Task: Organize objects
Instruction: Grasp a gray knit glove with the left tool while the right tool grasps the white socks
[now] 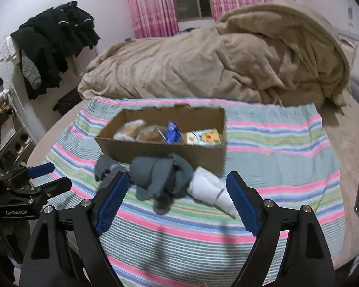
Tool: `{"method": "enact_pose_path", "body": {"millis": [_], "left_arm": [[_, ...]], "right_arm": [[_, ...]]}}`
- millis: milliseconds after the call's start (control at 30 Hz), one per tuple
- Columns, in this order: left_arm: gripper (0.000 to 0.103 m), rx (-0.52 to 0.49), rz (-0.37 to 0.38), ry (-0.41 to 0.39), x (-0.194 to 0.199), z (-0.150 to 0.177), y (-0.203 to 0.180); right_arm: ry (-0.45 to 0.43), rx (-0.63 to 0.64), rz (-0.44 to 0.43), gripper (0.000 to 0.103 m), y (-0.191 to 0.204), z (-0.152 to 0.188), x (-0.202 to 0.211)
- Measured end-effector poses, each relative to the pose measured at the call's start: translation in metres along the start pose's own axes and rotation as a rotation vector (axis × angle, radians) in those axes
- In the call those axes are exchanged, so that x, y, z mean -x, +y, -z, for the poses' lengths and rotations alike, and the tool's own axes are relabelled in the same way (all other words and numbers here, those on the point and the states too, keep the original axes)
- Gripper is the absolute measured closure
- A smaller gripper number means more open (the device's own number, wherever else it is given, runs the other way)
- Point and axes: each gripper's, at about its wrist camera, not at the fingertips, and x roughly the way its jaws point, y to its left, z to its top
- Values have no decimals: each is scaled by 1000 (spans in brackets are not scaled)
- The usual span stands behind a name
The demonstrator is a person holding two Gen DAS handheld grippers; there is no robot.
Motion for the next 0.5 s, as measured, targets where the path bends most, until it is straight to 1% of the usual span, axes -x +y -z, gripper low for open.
{"method": "enact_pose_path", "body": {"millis": [133, 267, 400, 500], "left_arm": [[9, 7, 7, 44, -23, 6, 0], [9, -14, -13, 45, -40, 7, -4], [9, -10, -2, 44, -55, 3, -5], [9, -21, -11, 45, -66, 0, -8]], "right_arm": [[26, -12, 23, 17, -11, 10, -16], [53, -28, 41, 17, -25, 19, -31], [73, -57, 59, 17, -41, 24, -46], [85, -83, 69, 17, -53, 26, -57]]}}
